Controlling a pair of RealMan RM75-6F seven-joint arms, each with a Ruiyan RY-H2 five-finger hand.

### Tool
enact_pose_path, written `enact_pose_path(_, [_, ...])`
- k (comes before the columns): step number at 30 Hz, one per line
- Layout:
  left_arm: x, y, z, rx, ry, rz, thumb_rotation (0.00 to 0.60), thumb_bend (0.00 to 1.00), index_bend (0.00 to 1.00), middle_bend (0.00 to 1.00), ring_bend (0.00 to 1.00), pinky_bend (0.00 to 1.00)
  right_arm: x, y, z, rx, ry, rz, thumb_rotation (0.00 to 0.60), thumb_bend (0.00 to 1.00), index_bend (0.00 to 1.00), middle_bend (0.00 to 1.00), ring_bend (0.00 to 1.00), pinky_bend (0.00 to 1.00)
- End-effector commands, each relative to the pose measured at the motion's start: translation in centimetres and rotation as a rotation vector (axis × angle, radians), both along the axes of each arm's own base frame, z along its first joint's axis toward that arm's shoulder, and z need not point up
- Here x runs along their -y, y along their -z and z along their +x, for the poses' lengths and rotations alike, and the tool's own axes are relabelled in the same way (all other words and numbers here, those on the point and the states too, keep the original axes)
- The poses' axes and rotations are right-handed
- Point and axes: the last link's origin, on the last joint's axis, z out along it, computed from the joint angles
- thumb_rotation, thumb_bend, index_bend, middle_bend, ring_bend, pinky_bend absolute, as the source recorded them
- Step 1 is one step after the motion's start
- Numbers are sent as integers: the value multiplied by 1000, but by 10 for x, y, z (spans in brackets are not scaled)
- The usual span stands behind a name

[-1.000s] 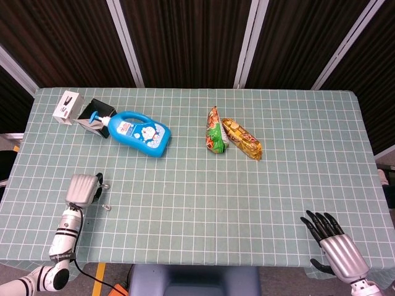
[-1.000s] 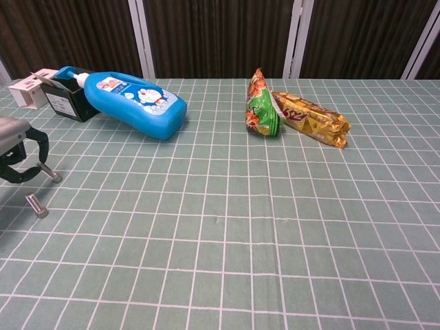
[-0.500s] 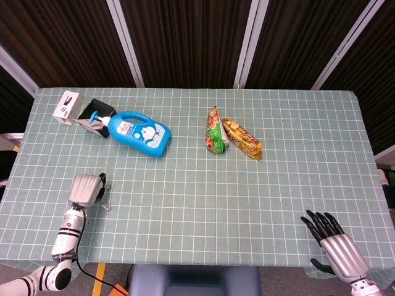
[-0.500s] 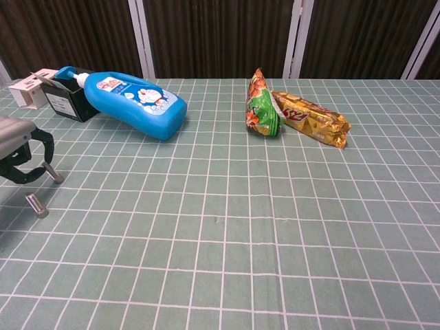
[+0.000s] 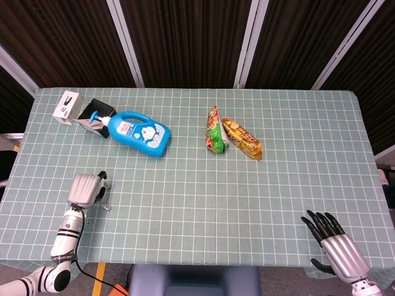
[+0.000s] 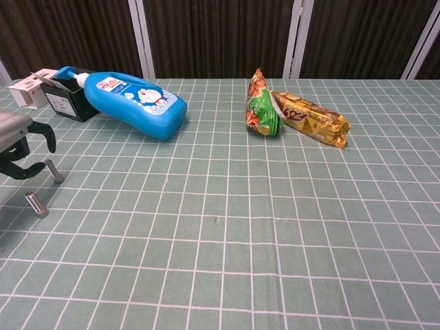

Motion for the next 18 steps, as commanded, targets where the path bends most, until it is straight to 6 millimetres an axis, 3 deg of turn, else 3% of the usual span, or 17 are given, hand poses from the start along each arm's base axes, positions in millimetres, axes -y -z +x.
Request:
enact_pose_path(1, [9, -11, 3, 31, 31, 20, 600, 401, 362, 997, 1000, 1000, 0, 0, 0, -1, -1, 0, 600, 274, 0, 0, 0, 0])
enact_pose_path(3, [24, -22, 6, 79, 87, 37, 600, 400, 285, 906, 936, 966, 0, 0, 0, -1, -2, -3, 600, 274, 0, 0, 0, 0])
enact_pose_path(4, [33, -27, 6, 108, 111, 35, 600, 399, 227, 781, 821, 881, 1, 0, 0, 0, -2, -5, 600, 274, 0, 0, 0, 0])
enact_pose_path(5, [47, -33, 4, 149, 135, 21, 600, 398, 175, 639, 670, 768, 1, 0, 0, -1, -2, -6, 600, 274, 0, 0, 0, 0])
enact_pose_path(7, [72, -43, 0, 199, 166, -7, 600, 392, 61, 288, 269, 430, 1, 1, 0, -1, -2, -3, 600, 274, 0, 0, 0, 0])
enact_pose_path(9, [104, -57, -4, 265, 209, -15, 600, 384, 7, 93, 54, 221, 1, 2, 0, 0, 0, 4, 600, 274, 0, 0, 0, 0])
enact_pose_path(12, [153, -76, -13, 409, 236, -22, 600, 374, 0, 7, 0, 128, 1, 1, 0, 3, -2, 0, 600, 274, 0, 0, 0, 0])
enact_pose_path(15, [189, -87, -23, 539, 210, -81, 600, 379, 0, 0, 0, 97, 1, -2, 1, 10, -5, -12, 600, 274, 0, 0, 0, 0])
enact_pose_path(18, [197, -98, -25, 486, 254, -86, 600, 387, 0, 0, 0, 57, 2, -5, 0, 17, -5, -22, 600, 274, 0, 0, 0, 0])
